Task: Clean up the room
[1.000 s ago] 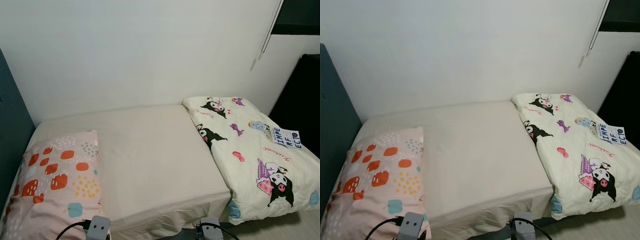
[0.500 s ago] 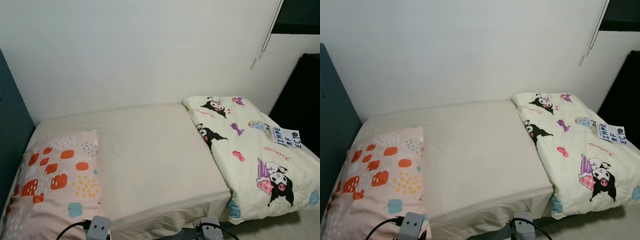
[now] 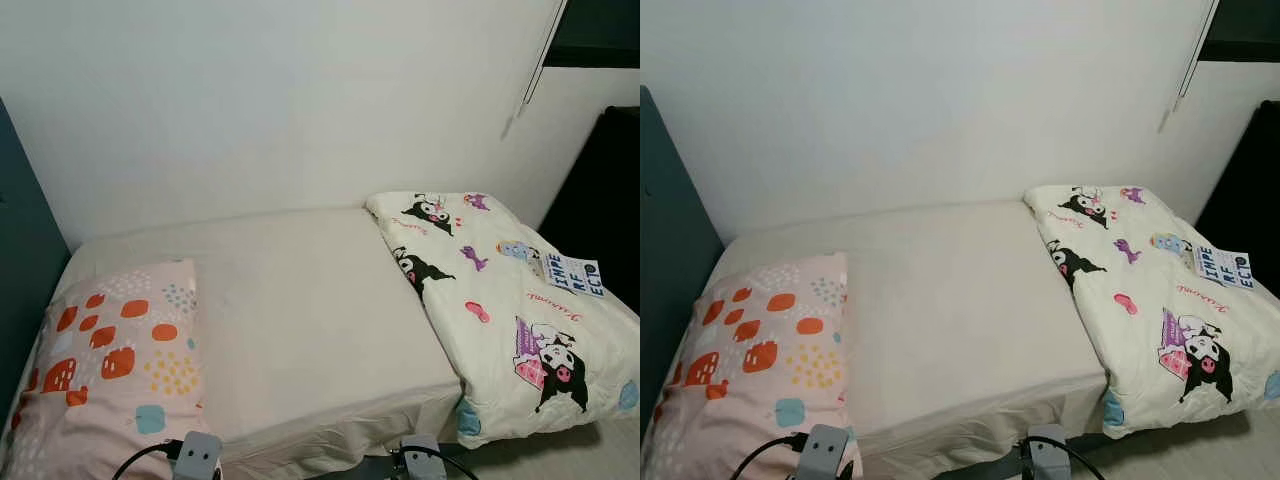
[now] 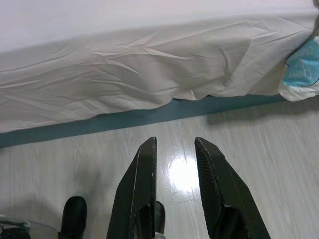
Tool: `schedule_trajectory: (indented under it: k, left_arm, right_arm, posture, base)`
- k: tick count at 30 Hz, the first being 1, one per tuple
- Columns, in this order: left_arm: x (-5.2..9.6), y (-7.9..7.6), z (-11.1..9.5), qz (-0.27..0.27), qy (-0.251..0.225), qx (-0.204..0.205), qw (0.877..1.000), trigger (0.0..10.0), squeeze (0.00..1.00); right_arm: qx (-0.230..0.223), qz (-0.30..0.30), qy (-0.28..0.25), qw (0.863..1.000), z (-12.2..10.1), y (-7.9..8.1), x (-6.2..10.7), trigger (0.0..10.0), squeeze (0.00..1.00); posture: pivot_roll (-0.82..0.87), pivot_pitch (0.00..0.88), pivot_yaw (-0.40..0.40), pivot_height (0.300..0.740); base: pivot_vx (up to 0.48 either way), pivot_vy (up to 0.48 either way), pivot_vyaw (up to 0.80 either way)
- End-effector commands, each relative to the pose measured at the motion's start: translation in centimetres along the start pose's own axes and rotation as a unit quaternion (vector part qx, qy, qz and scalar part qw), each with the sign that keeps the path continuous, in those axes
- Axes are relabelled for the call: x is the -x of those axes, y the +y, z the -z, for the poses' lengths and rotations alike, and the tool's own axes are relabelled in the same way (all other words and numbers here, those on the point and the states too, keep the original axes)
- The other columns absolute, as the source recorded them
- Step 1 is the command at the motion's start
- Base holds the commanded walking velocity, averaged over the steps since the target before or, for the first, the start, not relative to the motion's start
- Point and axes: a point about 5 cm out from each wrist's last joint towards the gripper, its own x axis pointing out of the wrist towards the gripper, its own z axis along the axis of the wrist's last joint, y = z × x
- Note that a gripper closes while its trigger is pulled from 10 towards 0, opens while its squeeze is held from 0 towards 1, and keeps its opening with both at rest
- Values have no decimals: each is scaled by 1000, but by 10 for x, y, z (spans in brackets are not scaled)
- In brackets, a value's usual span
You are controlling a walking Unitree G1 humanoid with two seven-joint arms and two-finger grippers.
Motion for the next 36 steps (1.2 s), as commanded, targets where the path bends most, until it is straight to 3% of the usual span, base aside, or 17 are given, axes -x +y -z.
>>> schedule_trajectory:
  k: [1, 36]
  left_arm:
    - [3, 2, 5, -1, 8, -5, 1000, 10000, 0]
    - [3, 3, 6, 2, 15, -10, 1000, 10000, 0]
  right_arm:
    - [2, -1, 16, 1000, 7, 0, 2, 10000, 0]
    - [-1, -5, 20, 1000, 7, 1, 2, 10000, 0]
  posture:
    - [48, 87, -54, 740]
    - [49, 87, -53, 740]
  base:
    - [0, 0, 0]
    - [0, 0, 0]
